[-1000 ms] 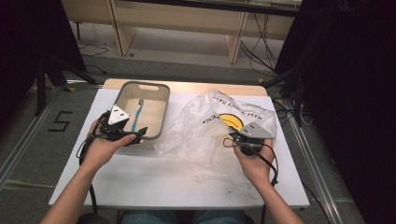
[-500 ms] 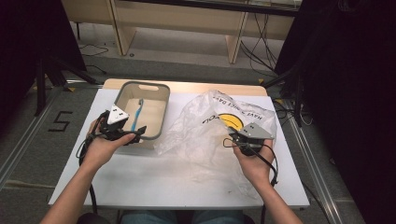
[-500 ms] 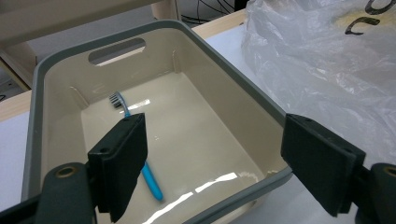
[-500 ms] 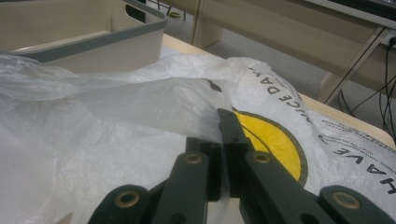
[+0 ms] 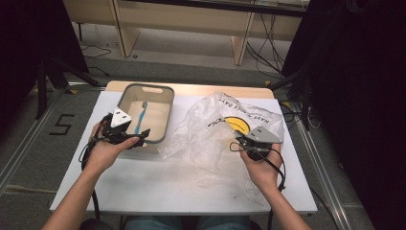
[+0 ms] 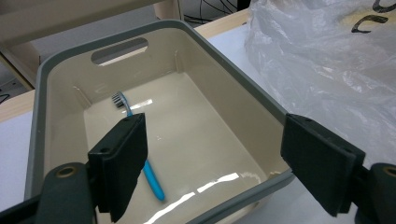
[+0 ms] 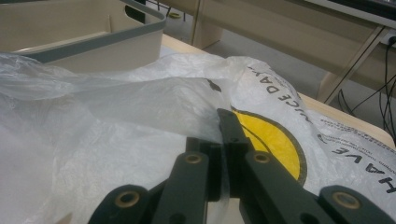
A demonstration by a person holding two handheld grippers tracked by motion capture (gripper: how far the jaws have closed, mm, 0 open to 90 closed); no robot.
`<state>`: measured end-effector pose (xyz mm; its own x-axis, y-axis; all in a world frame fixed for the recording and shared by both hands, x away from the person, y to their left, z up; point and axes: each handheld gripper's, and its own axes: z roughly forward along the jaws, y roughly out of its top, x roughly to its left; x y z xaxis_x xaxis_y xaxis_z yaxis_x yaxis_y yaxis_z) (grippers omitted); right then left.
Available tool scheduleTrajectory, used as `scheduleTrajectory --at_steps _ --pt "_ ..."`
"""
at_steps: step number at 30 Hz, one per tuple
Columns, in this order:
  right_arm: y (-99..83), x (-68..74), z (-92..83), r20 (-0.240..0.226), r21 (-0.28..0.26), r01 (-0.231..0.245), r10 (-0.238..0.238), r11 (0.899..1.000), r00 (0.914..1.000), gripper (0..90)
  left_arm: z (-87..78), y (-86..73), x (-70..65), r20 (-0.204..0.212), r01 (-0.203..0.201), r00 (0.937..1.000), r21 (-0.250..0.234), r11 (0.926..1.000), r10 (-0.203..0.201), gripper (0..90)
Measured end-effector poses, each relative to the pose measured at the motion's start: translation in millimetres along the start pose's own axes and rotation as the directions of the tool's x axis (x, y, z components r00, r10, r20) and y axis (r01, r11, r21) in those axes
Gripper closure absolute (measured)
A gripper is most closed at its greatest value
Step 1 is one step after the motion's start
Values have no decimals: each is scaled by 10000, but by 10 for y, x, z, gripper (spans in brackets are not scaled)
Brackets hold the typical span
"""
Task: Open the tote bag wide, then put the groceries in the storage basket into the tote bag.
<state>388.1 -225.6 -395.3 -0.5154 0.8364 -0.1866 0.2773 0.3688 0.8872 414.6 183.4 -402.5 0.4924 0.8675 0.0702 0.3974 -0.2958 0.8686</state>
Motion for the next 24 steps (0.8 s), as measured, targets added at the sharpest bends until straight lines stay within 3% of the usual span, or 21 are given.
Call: scheduleTrajectory --at_steps 24 --pt "0 -3 -1 6 26 -38 38 10000 10000 900 42 -23 44 -129 101 9999 126 9999 -100 232"
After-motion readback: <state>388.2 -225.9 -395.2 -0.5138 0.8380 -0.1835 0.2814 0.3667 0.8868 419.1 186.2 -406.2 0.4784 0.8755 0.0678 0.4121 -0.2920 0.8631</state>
